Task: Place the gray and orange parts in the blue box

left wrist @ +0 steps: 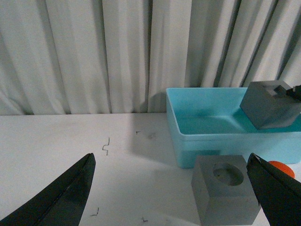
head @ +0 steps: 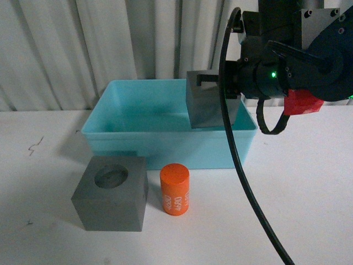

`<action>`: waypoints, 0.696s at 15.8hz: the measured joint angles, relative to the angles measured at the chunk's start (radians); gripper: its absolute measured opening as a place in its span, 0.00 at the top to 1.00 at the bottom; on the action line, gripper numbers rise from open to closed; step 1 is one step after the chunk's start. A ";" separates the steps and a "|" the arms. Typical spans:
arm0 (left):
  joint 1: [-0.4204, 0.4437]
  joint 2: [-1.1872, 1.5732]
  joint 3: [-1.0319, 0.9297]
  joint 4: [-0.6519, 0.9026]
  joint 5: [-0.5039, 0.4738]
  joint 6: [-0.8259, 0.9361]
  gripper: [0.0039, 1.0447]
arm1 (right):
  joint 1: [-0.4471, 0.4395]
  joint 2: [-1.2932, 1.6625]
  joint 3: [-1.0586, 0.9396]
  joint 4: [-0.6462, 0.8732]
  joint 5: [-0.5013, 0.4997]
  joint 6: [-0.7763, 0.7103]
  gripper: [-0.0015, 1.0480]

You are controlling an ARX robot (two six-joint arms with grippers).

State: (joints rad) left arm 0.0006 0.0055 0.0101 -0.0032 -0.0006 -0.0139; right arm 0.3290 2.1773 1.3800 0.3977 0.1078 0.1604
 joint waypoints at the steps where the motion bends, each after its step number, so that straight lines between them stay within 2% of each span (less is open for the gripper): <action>1: 0.000 0.000 0.000 0.000 0.000 0.000 0.06 | 0.005 0.003 0.011 0.000 0.005 0.001 0.83; 7: 0.000 0.000 0.000 0.000 0.000 0.000 0.06 | 0.011 0.048 0.029 -0.023 0.055 0.011 0.83; 8: 0.000 0.000 0.000 0.000 0.000 0.000 0.06 | 0.011 0.048 0.029 -0.024 0.061 0.011 0.78; 9: 0.000 0.000 0.000 0.000 0.000 0.000 0.06 | 0.011 0.048 0.029 -0.014 0.061 0.014 0.67; 11: 0.000 0.000 0.000 0.000 0.000 0.000 0.06 | 0.011 0.040 0.022 0.001 0.079 0.027 0.36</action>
State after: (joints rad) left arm 0.0006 0.0055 0.0101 -0.0036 -0.0006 -0.0135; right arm 0.3397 2.2169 1.4017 0.3985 0.1867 0.1871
